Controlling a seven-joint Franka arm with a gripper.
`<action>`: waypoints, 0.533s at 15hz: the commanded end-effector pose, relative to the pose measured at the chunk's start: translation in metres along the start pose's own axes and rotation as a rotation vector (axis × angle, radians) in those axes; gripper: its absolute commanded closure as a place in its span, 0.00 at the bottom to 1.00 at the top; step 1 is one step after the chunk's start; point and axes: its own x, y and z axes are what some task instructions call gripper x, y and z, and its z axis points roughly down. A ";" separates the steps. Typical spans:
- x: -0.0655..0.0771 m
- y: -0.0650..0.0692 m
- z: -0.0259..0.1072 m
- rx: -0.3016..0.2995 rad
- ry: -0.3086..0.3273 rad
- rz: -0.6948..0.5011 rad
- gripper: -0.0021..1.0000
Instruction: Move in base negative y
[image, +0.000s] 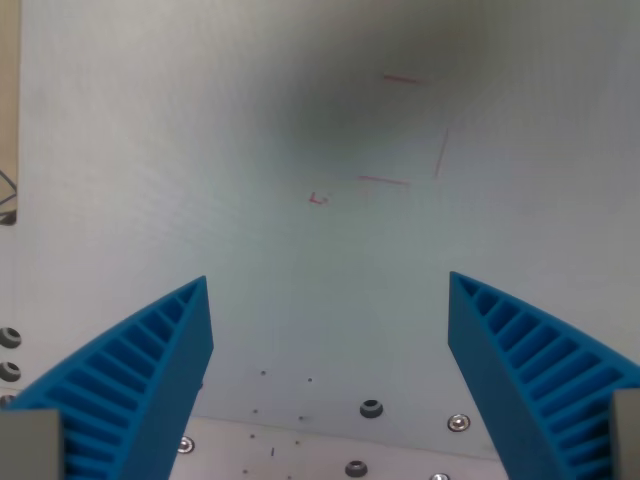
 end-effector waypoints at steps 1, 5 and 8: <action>-0.014 0.012 -0.003 0.004 0.020 -0.012 0.00; -0.022 0.032 -0.002 0.004 0.020 -0.012 0.00; -0.029 0.047 -0.001 0.004 0.020 -0.012 0.00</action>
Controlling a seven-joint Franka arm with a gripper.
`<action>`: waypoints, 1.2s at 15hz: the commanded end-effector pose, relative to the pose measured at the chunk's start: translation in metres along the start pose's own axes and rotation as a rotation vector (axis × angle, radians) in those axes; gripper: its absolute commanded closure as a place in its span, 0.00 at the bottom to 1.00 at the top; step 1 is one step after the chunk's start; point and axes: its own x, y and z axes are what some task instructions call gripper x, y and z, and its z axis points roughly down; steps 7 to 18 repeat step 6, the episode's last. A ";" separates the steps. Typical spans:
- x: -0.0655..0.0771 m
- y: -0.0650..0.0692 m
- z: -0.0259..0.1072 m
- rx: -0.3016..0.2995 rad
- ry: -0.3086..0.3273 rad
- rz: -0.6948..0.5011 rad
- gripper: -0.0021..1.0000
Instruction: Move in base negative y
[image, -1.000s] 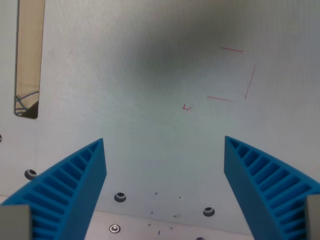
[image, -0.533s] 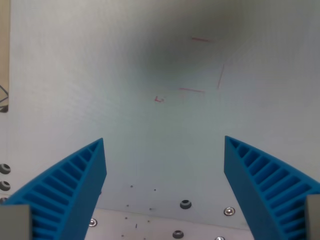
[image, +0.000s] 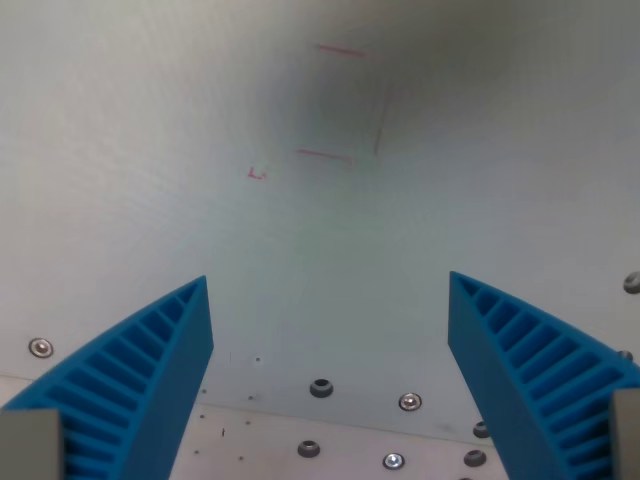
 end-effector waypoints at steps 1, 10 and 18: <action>-0.015 0.011 -0.003 -0.001 0.038 -0.018 0.00; -0.026 0.036 -0.002 -0.001 0.038 -0.018 0.00; -0.026 0.036 -0.002 -0.001 0.038 -0.018 0.00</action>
